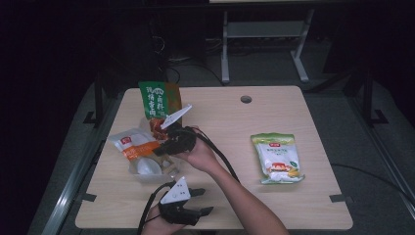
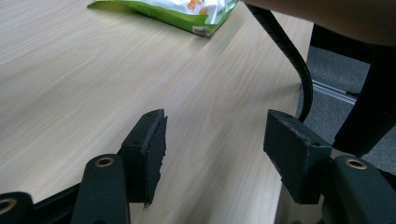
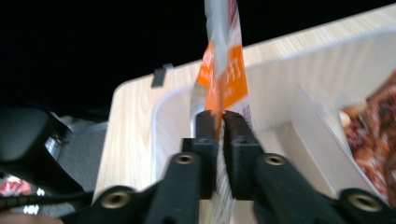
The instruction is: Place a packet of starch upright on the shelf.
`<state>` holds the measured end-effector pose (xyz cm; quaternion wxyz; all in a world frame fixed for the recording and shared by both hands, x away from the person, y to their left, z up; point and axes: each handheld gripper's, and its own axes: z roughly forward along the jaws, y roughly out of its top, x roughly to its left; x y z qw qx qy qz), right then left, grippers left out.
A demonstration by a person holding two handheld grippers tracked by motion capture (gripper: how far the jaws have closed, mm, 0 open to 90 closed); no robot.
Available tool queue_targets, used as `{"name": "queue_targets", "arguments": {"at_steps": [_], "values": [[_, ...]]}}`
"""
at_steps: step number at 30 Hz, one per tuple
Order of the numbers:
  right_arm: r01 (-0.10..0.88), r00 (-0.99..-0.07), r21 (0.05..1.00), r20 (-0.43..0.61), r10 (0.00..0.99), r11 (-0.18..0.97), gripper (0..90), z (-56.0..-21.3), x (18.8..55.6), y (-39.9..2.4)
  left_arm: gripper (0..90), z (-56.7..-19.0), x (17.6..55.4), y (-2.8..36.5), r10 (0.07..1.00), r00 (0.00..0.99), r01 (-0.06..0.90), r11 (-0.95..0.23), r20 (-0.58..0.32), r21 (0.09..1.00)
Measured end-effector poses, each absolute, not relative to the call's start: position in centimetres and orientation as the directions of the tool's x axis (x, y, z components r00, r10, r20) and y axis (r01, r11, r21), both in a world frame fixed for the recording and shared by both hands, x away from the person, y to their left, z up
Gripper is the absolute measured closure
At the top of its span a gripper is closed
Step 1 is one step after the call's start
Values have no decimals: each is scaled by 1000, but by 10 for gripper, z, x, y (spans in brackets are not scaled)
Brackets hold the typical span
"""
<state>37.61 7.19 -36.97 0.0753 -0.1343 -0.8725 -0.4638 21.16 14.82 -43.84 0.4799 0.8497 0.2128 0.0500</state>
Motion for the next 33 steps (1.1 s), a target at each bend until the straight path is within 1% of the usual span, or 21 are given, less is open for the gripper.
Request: {"name": "queue_targets", "arguments": {"at_steps": [9,14,20,22,24,26,27,33], "values": [[301,-954,782,247,171,546,899,-375,369,65,388,-439,212,148,406,907,304,-452,-110,839],[316,-949,774,263,175,549,899,-378,368,61,388,-438,212,148,409,906,308,-449,-114,839],[308,-951,762,253,176,569,896,-378,367,62,389,-439,211,146,403,908,309,-450,-119,838],[301,-954,759,239,183,577,876,-378,368,62,388,-439,211,146,402,908,310,-452,-119,837],[314,-949,733,256,182,603,829,-380,368,65,388,-439,212,146,398,910,302,-450,-114,840],[300,-953,708,251,169,639,875,-385,366,68,388,-439,211,146,395,912,298,-452,-110,841],[294,-955,711,245,166,639,890,-386,366,68,388,-438,211,146,394,913,297,-457,-108,838],[292,-956,704,241,169,647,899,-388,365,67,388,-439,211,146,393,913,297,-455,-110,839]]}}
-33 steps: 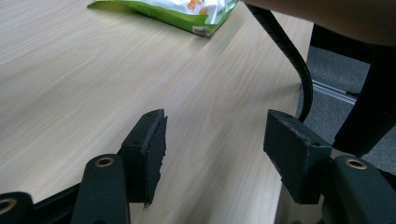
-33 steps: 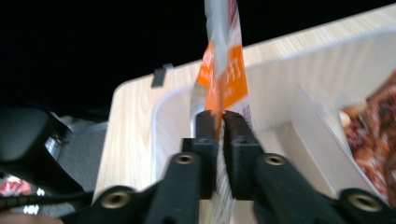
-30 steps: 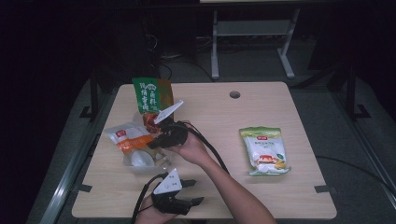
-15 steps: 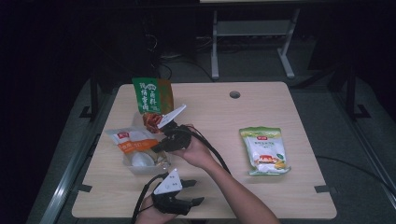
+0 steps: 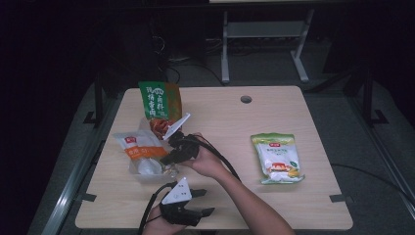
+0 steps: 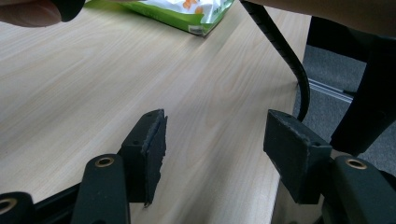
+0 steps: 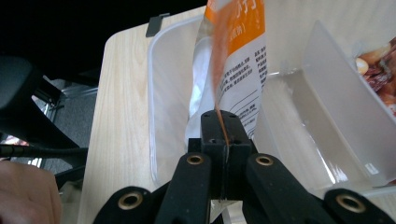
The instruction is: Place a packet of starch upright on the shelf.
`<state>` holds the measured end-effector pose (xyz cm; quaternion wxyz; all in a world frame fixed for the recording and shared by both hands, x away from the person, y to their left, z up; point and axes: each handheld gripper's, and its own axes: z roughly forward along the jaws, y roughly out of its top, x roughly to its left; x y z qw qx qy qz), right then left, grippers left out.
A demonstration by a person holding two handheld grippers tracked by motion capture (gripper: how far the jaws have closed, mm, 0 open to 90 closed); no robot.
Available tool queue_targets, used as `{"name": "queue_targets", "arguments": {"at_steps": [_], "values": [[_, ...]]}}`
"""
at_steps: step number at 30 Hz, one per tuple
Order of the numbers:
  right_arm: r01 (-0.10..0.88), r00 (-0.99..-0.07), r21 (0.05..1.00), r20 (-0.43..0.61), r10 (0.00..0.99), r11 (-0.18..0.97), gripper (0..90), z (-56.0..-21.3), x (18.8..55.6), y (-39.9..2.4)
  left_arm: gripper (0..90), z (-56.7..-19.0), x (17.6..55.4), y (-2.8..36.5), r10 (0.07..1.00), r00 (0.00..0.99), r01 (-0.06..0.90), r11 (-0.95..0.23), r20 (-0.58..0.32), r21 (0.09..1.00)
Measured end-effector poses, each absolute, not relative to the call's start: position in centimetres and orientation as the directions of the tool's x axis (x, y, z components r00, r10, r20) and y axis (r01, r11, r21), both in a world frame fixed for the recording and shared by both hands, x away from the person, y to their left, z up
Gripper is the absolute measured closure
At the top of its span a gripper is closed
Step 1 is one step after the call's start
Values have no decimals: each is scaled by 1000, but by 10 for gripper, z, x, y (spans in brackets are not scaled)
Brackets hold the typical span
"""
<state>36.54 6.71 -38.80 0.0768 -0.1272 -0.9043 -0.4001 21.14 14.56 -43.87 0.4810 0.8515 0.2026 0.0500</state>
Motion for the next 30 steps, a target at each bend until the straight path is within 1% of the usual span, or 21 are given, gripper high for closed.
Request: {"name": "queue_targets", "arguments": {"at_steps": [7,8,9,11,13,18,22,30], "values": [[300,-953,697,246,176,652,899,-395,364,64,388,-439,210,145,395,911,303,-451,-116,840],[310,-950,696,256,180,647,872,-395,364,63,389,-439,210,144,394,911,305,-451,-120,839],[295,-955,701,241,174,649,844,-396,365,63,388,-439,210,144,394,911,305,-451,-120,839],[292,-956,692,240,171,660,880,-394,364,62,389,-439,210,144,393,912,304,-450,-119,840],[286,-957,686,235,168,669,897,-395,364,63,388,-439,210,144,389,914,298,-454,-114,839],[287,-957,671,231,175,684,900,-397,363,64,388,-439,210,144,392,912,306,-452,-122,838],[267,-963,665,202,176,697,900,-398,361,66,389,-438,209,144,391,913,301,-451,-118,840],[287,-958,656,216,190,698,896,-399,360,66,389,-439,209,143,388,914,301,-454,-118,839]]}}
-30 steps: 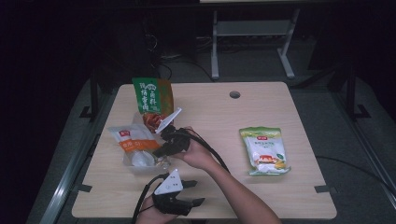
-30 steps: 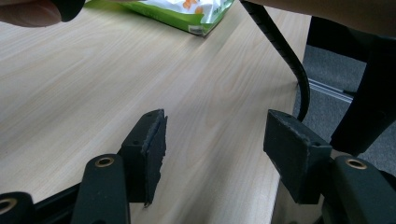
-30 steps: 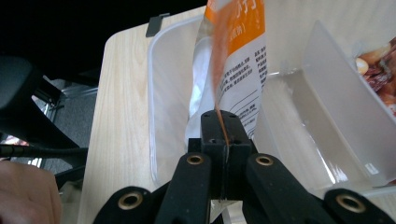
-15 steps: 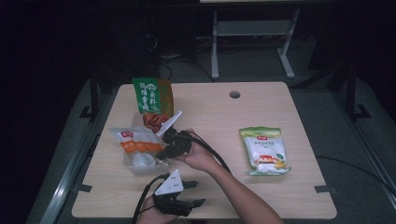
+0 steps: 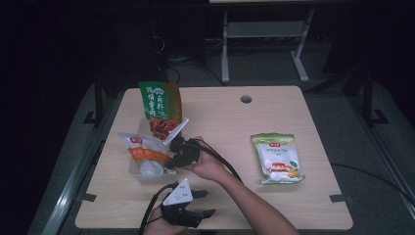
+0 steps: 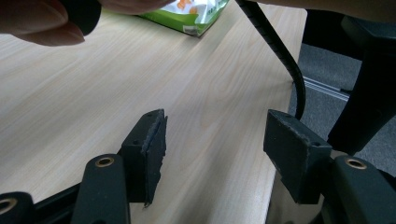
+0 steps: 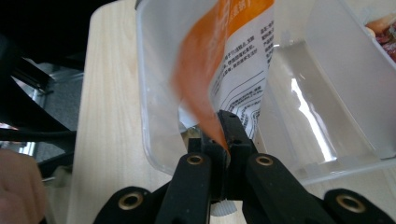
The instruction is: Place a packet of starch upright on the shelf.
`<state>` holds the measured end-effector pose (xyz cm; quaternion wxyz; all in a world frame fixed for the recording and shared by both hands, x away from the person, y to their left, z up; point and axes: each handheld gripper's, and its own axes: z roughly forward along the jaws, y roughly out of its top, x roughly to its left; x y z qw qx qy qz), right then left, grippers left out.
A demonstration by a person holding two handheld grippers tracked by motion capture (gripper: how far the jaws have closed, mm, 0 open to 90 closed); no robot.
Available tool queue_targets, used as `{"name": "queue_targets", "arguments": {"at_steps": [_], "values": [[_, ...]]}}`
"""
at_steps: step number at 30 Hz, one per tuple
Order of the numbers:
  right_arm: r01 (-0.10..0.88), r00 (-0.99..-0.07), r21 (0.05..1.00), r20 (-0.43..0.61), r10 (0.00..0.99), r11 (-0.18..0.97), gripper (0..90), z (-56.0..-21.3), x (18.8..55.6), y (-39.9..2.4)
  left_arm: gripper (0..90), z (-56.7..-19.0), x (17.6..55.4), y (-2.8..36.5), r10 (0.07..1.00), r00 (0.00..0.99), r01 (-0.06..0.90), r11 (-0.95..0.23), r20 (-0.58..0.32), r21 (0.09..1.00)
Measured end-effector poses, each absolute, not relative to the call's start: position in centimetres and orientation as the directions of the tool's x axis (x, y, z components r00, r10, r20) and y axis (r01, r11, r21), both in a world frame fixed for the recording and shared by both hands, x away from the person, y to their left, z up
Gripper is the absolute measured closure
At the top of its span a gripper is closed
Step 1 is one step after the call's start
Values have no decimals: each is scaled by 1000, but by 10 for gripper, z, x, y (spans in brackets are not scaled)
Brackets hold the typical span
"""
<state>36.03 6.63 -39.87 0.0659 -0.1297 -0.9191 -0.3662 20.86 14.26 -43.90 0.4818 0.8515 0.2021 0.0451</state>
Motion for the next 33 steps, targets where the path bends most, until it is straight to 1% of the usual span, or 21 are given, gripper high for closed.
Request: {"name": "queue_targets", "arguments": {"at_steps": [1,2,6,8,12,15,18,20,21,24,25,27,30,33], "values": [[291,-956,660,225,187,693,874,-397,361,65,389,-439,209,143,386,915,298,-455,-116,839],[294,-955,677,243,172,675,735,-395,361,63,389,-439,208,143,386,915,299,-455,-117,839],[291,-955,684,243,167,669,735,-391,361,58,389,-439,209,143,381,918,292,-458,-112,840],[283,-958,666,230,170,691,760,-391,360,55,389,-438,208,143,378,919,290,-461,-110,839],[288,-956,660,233,176,694,782,-392,358,54,389,-437,208,142,378,919,291,-461,-111,838],[297,-954,656,239,182,693,758,-391,358,54,389,-437,207,142,381,918,292,-458,-111,840],[309,-950,653,252,187,691,715,-389,357,50,389,-436,206,143,381,917,294,-454,-115,841],[309,-950,652,250,188,693,708,-388,357,48,389,-436,206,142,380,918,295,-456,-115,840],[299,-954,649,225,199,700,713,-386,356,47,388,-436,207,142,376,920,287,-459,-109,841],[315,-948,639,245,203,702,733,-387,357,45,388,-436,206,141,370,923,280,-461,-104,842],[304,-952,627,232,201,717,754,-391,357,46,388,-436,206,140,366,925,278,-462,-104,842],[297,-954,628,225,198,719,756,-391,357,46,388,-436,206,139,360,928,273,-472,-99,838],[318,-947,617,249,204,720,757,-391,359,46,388,-437,205,138,364,925,284,-468,-111,837],[324,-944,607,255,208,726,779,-391,360,45,389,-437,205,138,360,927,276,-469,-103,839]]}}
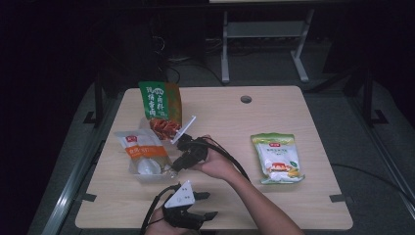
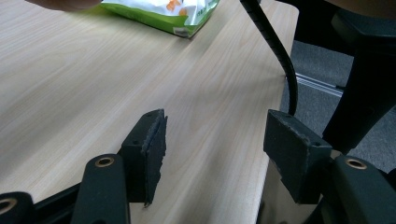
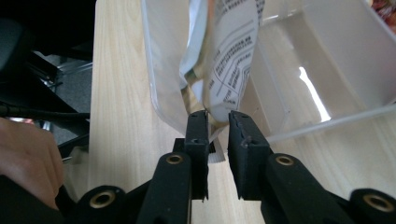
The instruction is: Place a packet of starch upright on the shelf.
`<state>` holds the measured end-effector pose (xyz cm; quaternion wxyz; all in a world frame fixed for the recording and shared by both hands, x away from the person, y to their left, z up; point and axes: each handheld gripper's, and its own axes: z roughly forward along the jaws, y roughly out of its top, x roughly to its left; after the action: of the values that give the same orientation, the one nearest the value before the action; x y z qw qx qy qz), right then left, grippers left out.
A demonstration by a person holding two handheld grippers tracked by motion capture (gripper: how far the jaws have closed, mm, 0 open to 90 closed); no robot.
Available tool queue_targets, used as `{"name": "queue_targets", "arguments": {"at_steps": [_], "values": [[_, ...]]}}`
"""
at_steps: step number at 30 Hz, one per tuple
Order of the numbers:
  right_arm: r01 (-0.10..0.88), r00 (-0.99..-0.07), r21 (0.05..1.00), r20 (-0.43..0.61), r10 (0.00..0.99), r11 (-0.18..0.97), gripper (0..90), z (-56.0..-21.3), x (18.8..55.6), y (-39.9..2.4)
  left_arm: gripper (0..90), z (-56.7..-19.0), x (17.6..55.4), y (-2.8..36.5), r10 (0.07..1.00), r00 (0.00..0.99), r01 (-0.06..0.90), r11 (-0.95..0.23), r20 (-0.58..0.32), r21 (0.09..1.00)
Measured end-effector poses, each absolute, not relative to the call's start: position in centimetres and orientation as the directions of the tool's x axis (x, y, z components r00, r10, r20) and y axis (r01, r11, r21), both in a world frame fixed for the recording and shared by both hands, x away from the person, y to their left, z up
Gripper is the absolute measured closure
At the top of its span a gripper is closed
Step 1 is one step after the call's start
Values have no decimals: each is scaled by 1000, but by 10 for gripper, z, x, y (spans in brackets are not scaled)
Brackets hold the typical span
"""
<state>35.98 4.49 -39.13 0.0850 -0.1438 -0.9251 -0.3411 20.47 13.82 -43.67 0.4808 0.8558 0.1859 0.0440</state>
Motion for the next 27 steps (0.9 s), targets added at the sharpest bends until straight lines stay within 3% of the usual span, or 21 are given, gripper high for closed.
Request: {"name": "queue_targets", "arguments": {"at_steps": [7,15,20,25,27], "values": [[327,-941,584,270,203,743,774,-394,359,45,389,-437,204,138,361,926,281,-468,-110,838],[327,-942,570,258,213,754,882,-395,358,47,389,-437,205,137,355,929,273,-467,-104,841],[305,-949,549,248,196,779,896,-399,356,50,389,-436,204,137,356,928,280,-466,-111,840],[347,-936,659,282,208,667,601,-377,363,45,388,-437,204,136,355,928,282,-462,-115,841],[343,-938,664,280,205,664,580,-374,364,47,389,-437,203,136,356,927,286,-464,-120,838]]}}
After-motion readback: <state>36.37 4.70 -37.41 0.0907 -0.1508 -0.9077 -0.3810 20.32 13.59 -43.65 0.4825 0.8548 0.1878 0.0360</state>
